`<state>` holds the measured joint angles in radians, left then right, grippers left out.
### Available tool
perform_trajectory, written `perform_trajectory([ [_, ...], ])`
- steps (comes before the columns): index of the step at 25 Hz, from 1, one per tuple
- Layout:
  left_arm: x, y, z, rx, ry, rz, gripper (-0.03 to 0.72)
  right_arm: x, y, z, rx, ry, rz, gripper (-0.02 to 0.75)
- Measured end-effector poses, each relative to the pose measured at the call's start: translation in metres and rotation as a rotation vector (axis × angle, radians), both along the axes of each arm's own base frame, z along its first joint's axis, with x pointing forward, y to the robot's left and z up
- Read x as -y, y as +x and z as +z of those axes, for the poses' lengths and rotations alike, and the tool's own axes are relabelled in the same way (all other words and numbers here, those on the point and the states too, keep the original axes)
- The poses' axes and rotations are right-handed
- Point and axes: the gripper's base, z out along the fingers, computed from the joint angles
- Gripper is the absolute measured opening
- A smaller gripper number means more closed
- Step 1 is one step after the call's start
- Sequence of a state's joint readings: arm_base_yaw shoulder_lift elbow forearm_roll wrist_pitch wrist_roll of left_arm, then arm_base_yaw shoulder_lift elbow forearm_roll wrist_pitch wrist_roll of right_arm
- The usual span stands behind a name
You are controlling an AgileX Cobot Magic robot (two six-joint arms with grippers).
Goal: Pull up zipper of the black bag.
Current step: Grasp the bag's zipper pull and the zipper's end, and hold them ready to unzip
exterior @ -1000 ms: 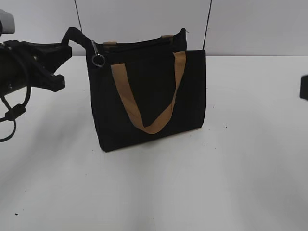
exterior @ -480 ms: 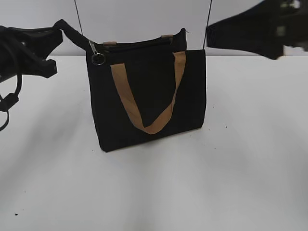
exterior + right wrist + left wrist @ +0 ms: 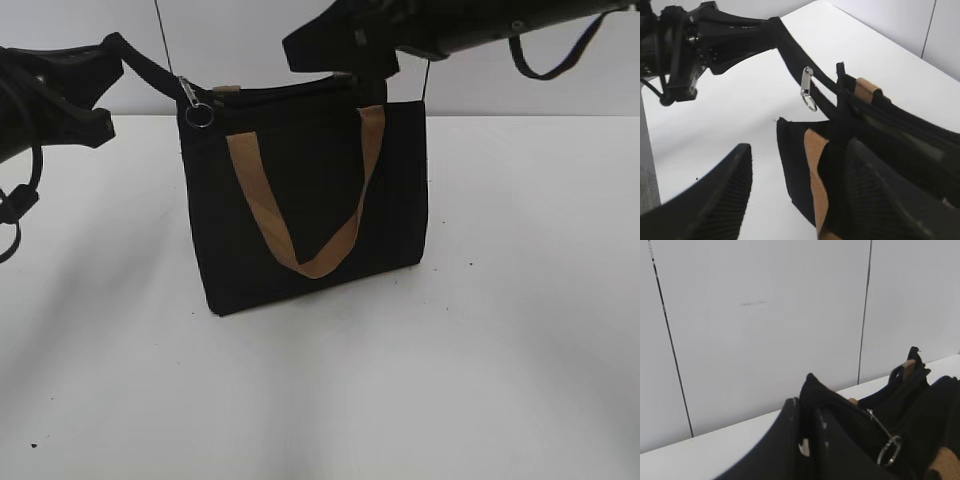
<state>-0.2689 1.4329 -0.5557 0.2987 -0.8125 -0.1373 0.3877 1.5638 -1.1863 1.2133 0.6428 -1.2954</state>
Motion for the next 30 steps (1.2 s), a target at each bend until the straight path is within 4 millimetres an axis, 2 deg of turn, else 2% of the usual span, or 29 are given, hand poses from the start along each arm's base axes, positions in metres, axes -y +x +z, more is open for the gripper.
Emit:
perform_trajectory([
  [5, 0.0, 0.0, 0.0, 0.004, -0.005, 0.0, 0.032, -0.02, 0.026, -0.008, -0.004, -0.004, 0.034, 0.45],
  [9, 0.0, 0.0, 0.002, 0.013, -0.011, -0.002, 0.032, -0.05, 0.034, -0.017, -0.001, -0.016, 0.102, 0.45],
  [12, 0.0, 0.0, 0.002, 0.016, -0.016, 0.001, 0.032, -0.065, 0.039, -0.028, -0.017, -0.025, 0.133, 0.45],
  [20, 0.0, 0.0, 0.003, 0.027, -0.031, 0.005, 0.032, -0.077, 0.047, -0.061, -0.043, -0.08, 0.134, 0.45],
  [24, 0.0, 0.0, 0.004, 0.031, -0.036, 0.004, 0.032, -0.087, 0.047, -0.069, -0.014, -0.105, 0.12, 0.45],
  [30, 0.0, 0.0, 0.004, 0.032, -0.036, 0.004, 0.032, -0.09, 0.052, -0.076, 0.011, -0.126, 0.061, 0.45],
])
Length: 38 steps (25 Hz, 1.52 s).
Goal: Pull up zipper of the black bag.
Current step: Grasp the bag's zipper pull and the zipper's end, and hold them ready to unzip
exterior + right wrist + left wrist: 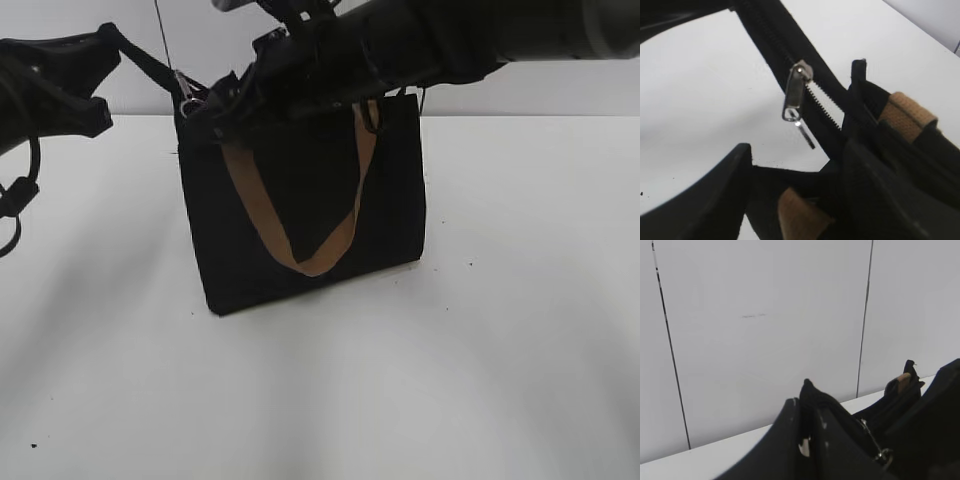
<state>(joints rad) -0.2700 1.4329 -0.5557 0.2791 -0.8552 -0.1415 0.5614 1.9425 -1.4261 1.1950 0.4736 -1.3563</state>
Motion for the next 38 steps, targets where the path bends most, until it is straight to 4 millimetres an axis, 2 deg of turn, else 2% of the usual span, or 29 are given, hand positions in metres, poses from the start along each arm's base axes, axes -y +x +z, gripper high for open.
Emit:
perform_trajectory([
  [5, 0.0, 0.0, 0.0, 0.0, -0.001, 0.0, 0.032, -0.001, 0.002, -0.003, -0.014, 0.011, -0.014, 0.45],
  [13, 0.0, 0.0, 0.0, 0.0, -0.002, 0.001, 0.032, -0.007, -0.002, -0.004, -0.017, 0.018, 0.009, 0.396],
  [17, 0.0, 0.0, 0.0, 0.0, -0.002, 0.001, 0.032, -0.015, -0.003, 0.003, 0.019, 0.029, 0.019, 0.39],
  [23, 0.0, 0.0, 0.0, 0.0, -0.003, 0.001, 0.032, -0.015, 0.001, 0.006, 0.044, 0.03, -0.014, 0.364],
  [33, 0.0, 0.0, 0.0, 0.0, -0.003, 0.002, 0.032, -0.017, 0.0, -0.001, 0.017, 0.025, 0.012, 0.327],
  [38, 0.0, 0.0, 0.0, 0.0, -0.003, 0.002, 0.032, -0.018, 0.001, -0.006, 0.0, 0.024, 0.005, 0.253],
])
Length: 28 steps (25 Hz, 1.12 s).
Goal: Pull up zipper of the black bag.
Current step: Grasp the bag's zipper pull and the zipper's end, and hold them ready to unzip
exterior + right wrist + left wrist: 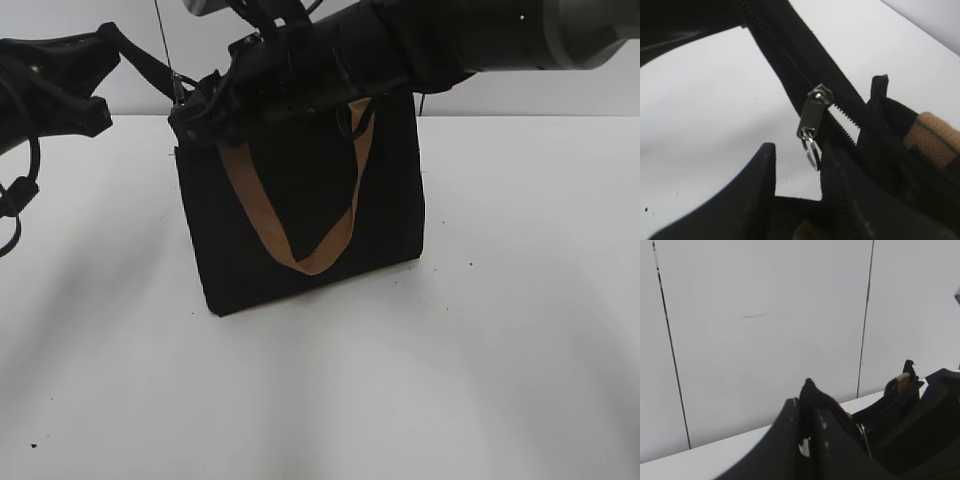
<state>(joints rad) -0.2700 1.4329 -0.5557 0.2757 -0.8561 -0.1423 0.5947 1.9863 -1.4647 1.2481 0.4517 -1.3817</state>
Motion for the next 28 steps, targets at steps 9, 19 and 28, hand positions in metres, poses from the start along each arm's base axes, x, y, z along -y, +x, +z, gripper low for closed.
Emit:
perform_trajectory([
  [9, 0.0, 0.0, 0.0, 0.0, 0.0, 0.0, 0.032, 0.0, 0.001, -0.002, -0.019, 0.006, -0.022, 0.157],
  [19, 0.0, 0.0, 0.0, -0.002, -0.006, 0.006, 0.032, 0.0, 0.002, -0.002, -0.02, 0.006, -0.027, -0.013],
  [28, -0.001, 0.0, 0.0, -0.002, -0.008, 0.009, 0.032, 0.004, -0.002, 0.015, 0.007, 0.012, -0.025, -0.013],
])
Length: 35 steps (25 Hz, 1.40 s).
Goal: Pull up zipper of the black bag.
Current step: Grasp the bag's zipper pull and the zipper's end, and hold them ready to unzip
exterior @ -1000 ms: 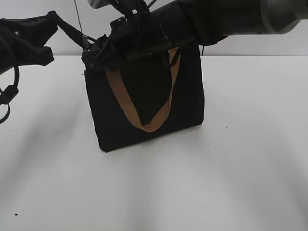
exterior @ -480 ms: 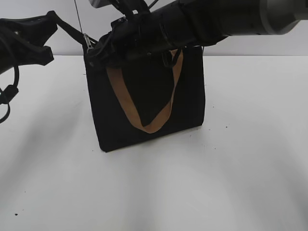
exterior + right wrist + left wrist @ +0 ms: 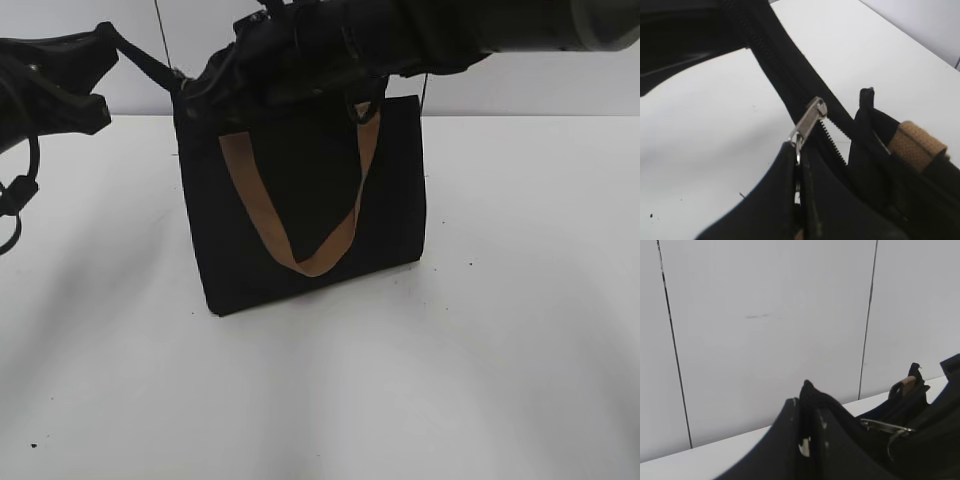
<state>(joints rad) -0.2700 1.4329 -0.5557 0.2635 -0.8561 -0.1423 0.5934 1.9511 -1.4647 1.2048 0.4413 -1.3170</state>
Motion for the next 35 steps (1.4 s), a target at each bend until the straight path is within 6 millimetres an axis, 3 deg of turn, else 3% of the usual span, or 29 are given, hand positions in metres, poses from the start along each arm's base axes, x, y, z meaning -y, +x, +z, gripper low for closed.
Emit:
perform_trajectory([
  [25, 0.001, 0.0, -0.002, -0.026, 0.001, 0.008, 0.032, 0.062, 0.021, 0.006, -0.192, -0.033, -0.112, -0.013],
  [35, -0.002, 0.001, -0.003, -0.036, -0.008, 0.028, 0.032, 0.07, 0.028, 0.02, -0.195, -0.047, -0.109, -0.013],
])
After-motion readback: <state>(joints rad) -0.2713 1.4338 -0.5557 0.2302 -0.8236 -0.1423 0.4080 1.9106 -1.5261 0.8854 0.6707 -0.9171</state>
